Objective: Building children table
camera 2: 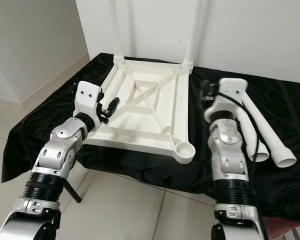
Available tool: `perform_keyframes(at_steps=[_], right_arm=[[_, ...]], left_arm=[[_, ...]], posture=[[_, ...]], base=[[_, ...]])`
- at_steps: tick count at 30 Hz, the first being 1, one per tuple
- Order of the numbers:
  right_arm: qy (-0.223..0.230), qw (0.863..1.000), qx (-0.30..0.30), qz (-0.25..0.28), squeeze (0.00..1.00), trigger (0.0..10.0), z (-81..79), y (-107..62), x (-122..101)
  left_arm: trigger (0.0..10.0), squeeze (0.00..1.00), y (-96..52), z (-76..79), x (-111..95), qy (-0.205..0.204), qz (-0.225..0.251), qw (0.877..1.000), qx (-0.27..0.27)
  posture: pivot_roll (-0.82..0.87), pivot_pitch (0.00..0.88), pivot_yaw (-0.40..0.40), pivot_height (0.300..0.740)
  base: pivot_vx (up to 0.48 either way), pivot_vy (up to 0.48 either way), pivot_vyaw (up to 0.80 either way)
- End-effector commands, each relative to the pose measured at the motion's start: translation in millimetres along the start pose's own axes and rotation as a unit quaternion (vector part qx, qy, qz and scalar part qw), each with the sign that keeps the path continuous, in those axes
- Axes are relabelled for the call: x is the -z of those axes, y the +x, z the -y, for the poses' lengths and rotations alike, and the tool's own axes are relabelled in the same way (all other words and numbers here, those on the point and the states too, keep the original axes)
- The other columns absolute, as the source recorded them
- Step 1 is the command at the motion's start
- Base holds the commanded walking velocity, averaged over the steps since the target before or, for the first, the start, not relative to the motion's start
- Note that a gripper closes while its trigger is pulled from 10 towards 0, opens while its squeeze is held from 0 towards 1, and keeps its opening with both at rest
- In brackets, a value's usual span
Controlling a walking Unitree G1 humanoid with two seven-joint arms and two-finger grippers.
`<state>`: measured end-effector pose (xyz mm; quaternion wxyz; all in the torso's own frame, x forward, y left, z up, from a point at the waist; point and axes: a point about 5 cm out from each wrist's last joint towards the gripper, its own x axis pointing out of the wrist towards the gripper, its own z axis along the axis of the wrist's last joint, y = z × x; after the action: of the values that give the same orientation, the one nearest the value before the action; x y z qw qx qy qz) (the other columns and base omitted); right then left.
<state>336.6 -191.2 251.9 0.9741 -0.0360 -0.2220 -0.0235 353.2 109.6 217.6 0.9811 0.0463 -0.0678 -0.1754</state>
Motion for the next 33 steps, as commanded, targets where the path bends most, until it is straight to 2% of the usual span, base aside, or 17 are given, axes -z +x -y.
perform_keyframes(at_steps=[1,2,16,33], right_arm=[[0.001,1.000,-0.004,-0.001,0.00,10.0,-1.8,-2.1,1.8],[0.002,1.000,-0.005,-0.005,0.00,10.0,-3.8,-2.2,3.0],[0.001,1.000,-0.008,-0.008,0.00,10.0,-4.0,-4.0,5.3],[0.008,1.000,-0.013,-0.012,0.00,10.0,-12.1,-8.9,7.1]], left_arm=[[10.0,0.00,-0.6,-8.4,-3.2,-0.006,0.006,0.999,-0.046],[10.0,0.00,-2.1,-10.1,-5.3,-0.010,0.017,0.999,-0.049],[10.0,0.00,-4.5,-12.0,-5.7,-0.016,0.021,0.998,-0.055],[10.0,0.00,-4.9,-14.8,-3.5,-0.001,0.011,0.999,-0.052]], posture=[[-0.14,0.037,0.072,0.740],[-0.14,0.037,0.070,0.740],[-0.15,0.032,0.064,0.740],[-0.16,0.051,0.080,0.740]], base=[[0.000,0.000,0.00],[0.000,0.000,0.00],[0.000,0.000,0.00],[0.000,0.000,0.00]])
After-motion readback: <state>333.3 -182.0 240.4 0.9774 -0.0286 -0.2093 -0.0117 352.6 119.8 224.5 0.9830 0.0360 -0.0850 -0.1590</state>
